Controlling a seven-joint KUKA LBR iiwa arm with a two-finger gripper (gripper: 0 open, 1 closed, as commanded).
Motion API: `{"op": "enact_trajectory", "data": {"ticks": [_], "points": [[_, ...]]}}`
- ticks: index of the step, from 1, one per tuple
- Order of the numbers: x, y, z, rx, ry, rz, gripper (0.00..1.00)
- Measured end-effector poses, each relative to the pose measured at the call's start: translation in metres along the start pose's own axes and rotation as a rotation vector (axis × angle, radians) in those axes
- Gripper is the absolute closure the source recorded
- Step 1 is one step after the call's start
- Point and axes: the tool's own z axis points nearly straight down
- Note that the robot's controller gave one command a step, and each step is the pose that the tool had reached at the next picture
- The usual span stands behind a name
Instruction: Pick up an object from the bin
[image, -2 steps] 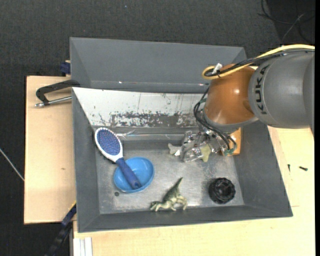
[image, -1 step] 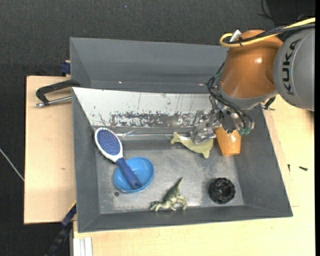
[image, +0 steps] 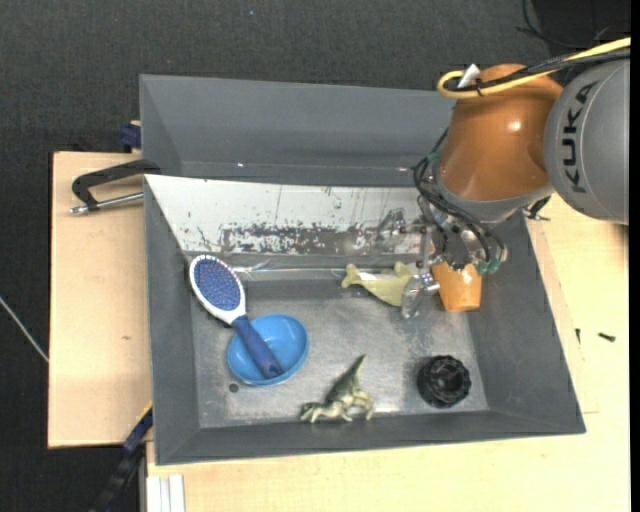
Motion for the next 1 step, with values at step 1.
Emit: {"op": "enact_trajectory", "data": {"ticks": [1], "points": [[0.0512,-0.0782,0.0892,-0.001,0.001,-0.123,0.00]]}}
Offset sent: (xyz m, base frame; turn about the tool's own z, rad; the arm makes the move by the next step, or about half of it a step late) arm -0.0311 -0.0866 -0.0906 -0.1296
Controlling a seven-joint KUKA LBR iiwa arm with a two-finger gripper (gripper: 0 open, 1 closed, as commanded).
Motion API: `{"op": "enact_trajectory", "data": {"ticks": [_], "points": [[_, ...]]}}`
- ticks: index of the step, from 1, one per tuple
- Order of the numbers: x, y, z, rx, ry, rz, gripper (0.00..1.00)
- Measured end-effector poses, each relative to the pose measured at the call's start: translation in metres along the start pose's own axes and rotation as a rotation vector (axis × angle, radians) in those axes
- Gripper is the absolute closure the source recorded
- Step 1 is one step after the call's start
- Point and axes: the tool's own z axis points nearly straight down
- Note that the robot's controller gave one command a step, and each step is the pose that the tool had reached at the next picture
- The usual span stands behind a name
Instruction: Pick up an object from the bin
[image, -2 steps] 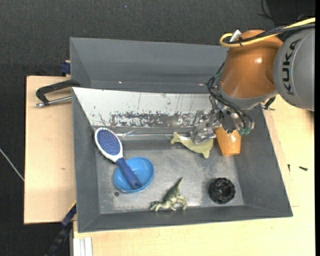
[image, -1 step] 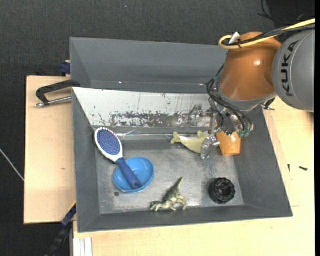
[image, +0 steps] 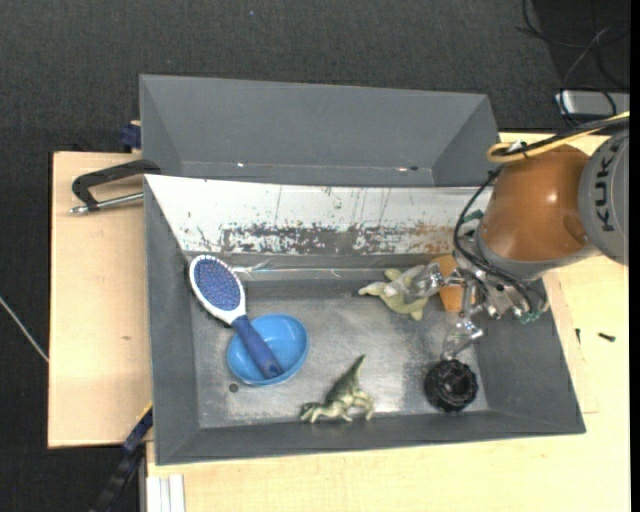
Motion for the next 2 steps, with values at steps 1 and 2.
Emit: {"op": "enact_trajectory", "data": {"ticks": [1,2], "points": [[-0.0513,0.0237,0.0153,0.008,-0.004,-0.055,0.00],[-0.0559,0.0234,0.0101,0.011,-0.023,-0.051,1.00]]}}
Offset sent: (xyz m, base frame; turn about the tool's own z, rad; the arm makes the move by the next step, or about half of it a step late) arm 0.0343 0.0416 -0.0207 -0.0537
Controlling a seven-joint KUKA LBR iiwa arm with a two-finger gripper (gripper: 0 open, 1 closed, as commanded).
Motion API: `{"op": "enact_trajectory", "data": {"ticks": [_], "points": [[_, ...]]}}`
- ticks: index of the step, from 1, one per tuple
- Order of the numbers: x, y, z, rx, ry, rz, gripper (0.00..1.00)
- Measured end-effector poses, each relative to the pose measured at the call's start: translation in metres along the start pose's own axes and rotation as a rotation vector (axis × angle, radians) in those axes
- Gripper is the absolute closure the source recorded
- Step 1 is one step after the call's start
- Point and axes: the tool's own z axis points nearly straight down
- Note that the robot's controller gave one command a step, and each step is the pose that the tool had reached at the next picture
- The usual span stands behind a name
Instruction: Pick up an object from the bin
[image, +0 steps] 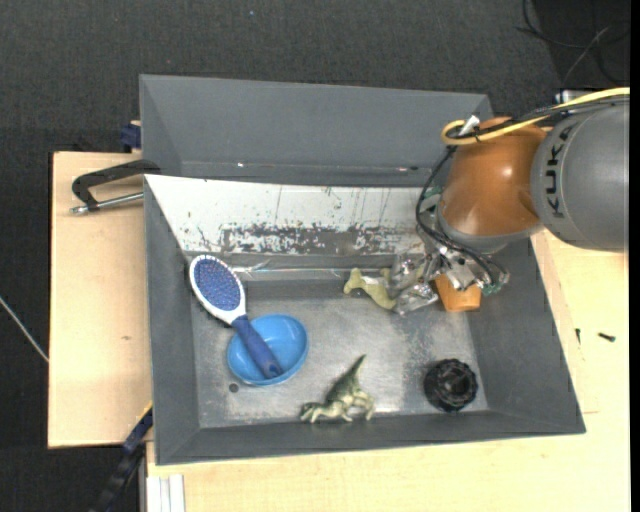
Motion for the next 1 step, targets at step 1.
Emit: {"op": "enact_trajectory", "data": {"ticks": [1], "points": [[0.0036,-0.0118,-0.1646,-0.008,0.013,-0.315,1.00]]}}
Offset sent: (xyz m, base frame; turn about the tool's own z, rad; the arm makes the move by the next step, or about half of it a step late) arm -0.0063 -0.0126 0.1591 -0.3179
